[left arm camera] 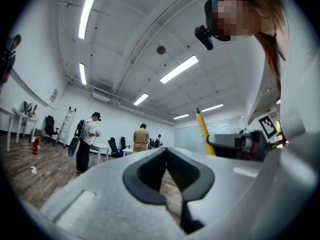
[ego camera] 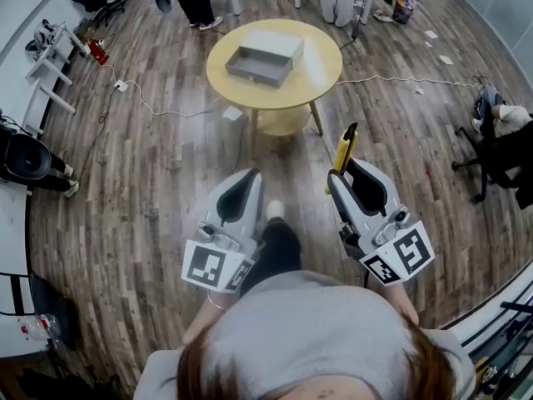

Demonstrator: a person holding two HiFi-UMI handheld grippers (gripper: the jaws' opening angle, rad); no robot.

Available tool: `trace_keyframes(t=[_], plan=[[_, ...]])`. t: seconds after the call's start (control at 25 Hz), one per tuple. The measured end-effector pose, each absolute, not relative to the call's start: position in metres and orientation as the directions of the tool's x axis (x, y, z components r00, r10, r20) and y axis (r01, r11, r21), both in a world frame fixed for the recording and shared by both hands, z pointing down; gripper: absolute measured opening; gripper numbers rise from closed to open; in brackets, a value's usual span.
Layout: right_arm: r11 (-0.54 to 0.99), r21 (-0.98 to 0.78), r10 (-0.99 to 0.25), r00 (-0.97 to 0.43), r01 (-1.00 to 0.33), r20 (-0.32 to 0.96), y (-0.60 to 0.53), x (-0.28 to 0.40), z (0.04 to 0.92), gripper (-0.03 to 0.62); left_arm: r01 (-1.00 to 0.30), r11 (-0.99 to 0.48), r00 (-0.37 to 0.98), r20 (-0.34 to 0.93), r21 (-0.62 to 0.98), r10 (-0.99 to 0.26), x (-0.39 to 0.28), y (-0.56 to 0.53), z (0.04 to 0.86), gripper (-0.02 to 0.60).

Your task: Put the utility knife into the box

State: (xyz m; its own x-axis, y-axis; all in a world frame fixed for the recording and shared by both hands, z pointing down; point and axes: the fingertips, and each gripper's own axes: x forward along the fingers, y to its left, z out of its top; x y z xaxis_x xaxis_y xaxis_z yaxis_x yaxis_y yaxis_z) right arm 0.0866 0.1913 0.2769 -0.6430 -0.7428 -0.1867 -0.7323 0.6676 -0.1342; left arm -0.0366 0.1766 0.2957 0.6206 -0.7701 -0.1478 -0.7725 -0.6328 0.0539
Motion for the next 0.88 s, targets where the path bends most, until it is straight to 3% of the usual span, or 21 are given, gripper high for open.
trace_keyframes(t=[0.88], plan=[[0.633, -0.109, -0.771, -0.611, -0.767, -0.177, -0.075, 0.04, 0.267, 0.121, -0.71, -0.704, 0.697, -0.125, 0.026, -0.707, -0.065, -0.088, 0.286, 0.002]])
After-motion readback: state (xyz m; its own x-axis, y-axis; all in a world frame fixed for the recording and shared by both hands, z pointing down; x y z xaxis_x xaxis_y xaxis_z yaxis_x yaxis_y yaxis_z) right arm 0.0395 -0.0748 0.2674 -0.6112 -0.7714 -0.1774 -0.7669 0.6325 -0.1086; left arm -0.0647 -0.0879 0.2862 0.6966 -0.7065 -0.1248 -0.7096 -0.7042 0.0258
